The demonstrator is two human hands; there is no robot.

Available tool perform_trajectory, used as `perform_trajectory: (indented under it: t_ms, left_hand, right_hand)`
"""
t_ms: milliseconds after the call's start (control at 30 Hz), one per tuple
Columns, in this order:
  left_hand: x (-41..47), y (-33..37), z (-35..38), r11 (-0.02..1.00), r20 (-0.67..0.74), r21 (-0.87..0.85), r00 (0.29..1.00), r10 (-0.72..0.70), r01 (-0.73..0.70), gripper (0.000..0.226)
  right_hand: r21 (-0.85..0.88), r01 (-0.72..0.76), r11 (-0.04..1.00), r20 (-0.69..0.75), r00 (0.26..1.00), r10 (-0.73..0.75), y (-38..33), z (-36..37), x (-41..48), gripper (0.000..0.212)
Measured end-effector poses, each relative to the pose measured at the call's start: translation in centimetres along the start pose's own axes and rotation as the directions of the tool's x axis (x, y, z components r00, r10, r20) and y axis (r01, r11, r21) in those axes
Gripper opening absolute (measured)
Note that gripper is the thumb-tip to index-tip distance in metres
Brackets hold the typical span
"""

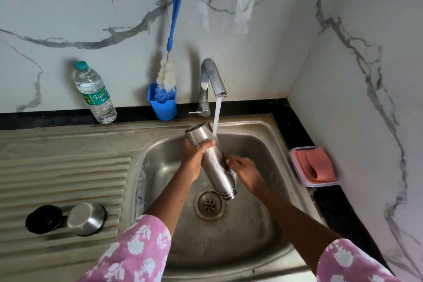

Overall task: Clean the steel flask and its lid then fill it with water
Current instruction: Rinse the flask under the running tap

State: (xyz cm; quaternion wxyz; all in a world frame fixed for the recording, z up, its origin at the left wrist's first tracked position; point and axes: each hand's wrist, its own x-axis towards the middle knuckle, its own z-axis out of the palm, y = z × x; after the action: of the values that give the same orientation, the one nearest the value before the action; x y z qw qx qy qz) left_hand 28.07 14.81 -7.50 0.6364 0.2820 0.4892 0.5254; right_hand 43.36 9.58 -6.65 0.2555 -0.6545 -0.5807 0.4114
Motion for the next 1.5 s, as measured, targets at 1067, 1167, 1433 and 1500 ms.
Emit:
perform_trajectory:
  t_ms: [1067,1167,1433,1500]
  left_hand:
    - [0.9,-0.6,0.8,0.975,0.009,0.175,0.991,0.136,-0.136,0.071]
    - [0.6,-0.3,1.3,0.968,0.027,0.206,0.990,0.140,-0.143,0.069]
    - [-0.2,0.8,1.4,0.947,0.017,0.252,0.979,0.201,-0.199,0.065]
    - [-0.8,1.3,1.0,0.942,-0.013,0.272,0.978,0.208,-0.197,0.068]
  right_hand:
    - [0.514,-0.091,0.853,0.357,0.927,-0.117,-10.2,-2.1,16.7,0.028]
    - [0.533,-0.030,0.846,0.279,0.950,-0.142,-9.4,-2.5,15.8,0.023]
    - [0.291,0.138,0.947,0.201,0.959,-0.201,-7.9,-2.9,11.9,0.049]
    - [0.281,0.095,0.955,0.217,0.963,-0.159,-6.3,-3.0,9.7,0.064]
